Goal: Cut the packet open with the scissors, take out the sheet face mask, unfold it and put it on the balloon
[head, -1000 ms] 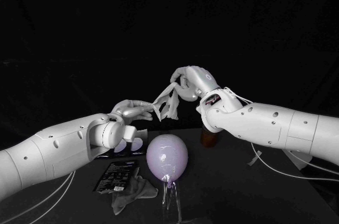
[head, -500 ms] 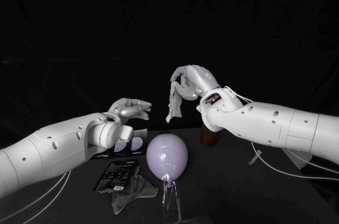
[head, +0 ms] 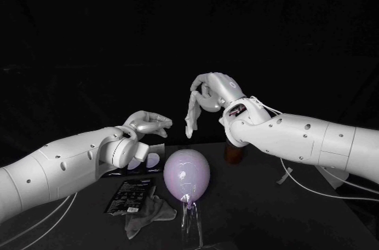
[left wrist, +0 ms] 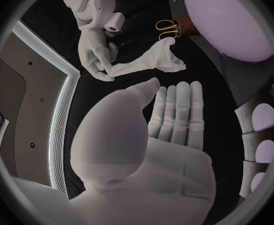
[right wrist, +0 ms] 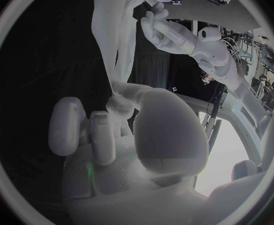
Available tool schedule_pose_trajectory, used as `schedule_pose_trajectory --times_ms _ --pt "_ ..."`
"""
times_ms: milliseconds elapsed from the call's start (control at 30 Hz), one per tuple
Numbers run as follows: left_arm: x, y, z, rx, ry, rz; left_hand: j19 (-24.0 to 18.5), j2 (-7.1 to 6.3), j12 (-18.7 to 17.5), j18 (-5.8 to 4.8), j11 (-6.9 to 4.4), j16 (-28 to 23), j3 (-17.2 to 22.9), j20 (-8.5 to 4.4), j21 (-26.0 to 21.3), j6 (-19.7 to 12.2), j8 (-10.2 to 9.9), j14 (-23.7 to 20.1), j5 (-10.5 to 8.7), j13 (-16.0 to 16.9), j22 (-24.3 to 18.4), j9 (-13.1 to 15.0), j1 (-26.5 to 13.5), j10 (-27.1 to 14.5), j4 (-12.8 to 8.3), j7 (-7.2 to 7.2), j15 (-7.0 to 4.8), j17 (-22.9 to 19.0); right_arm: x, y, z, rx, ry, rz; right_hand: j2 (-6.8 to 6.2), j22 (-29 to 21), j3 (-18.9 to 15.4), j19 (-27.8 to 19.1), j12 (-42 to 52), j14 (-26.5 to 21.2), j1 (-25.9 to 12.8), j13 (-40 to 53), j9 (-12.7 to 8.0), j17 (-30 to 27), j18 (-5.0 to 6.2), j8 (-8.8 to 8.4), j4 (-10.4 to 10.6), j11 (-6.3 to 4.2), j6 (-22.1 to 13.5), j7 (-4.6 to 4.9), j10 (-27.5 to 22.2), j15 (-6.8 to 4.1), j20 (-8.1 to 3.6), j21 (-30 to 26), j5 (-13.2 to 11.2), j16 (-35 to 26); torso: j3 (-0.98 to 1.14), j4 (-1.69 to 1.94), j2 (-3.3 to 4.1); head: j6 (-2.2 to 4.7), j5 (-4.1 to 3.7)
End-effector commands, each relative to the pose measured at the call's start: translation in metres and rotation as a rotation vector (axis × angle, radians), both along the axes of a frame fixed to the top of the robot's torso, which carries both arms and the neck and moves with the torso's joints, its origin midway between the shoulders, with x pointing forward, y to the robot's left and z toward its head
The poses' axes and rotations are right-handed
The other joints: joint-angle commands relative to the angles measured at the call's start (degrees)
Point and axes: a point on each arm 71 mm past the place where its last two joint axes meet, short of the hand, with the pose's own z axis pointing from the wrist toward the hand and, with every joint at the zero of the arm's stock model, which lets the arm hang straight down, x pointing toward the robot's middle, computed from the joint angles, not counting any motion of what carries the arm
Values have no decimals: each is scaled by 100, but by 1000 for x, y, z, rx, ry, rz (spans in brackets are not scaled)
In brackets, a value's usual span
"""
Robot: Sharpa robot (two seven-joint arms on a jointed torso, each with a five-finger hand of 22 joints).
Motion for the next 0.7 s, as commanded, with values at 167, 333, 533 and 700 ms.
schedule_pose_trajectory --times_ms 167,333,533,700 --pt "-7 -17 2 24 -94 -69 32 -66 64 69 -78 15 -254 111 -329 142 73 -94 -27 11 -263 84 -367 138 225 -123 -65 1 0 3 0 -12 1 -3 60 1048 22 38 34 570 -18 6 11 1393 -39 8 -27 14 39 8 37 -57 5 36 22 17 0 -7 -4 2 4" --pt "-10 -25 2 5 -126 -81 167 -97 84 81 -122 31 -335 132 -519 189 69 -89 -26 1 -437 123 -347 264 273 -151 -102 -11 0 6 1 -11 1 1 60 1048 24 38 40 570 -19 15 9 1393 -39 8 -32 14 40 8 41 -57 4 39 23 17 -1 5 6 -4 5" --pt "-10 -33 2 1 -146 -71 299 -149 76 85 -133 65 -430 120 -628 166 31 -46 -28 -10 -549 143 -369 299 337 -149 -123 -12 -1 7 1 -10 2 4 60 1048 24 38 40 570 -19 15 9 1393 -39 8 -32 14 40 8 41 -57 4 39 23 17 -3 -7 4 -16 12" --pt "-7 -37 3 16 -166 -38 453 -228 17 79 29 97 -578 93 -783 -504 -402 -45 -25 -31 -703 33 -247 6 333 81 -6 -19 -2 9 1 -9 3 11 60 1048 24 38 40 570 -19 15 9 1393 -39 8 -32 14 40 8 41 -57 4 39 23 17 3 -3 -2 -18 31"
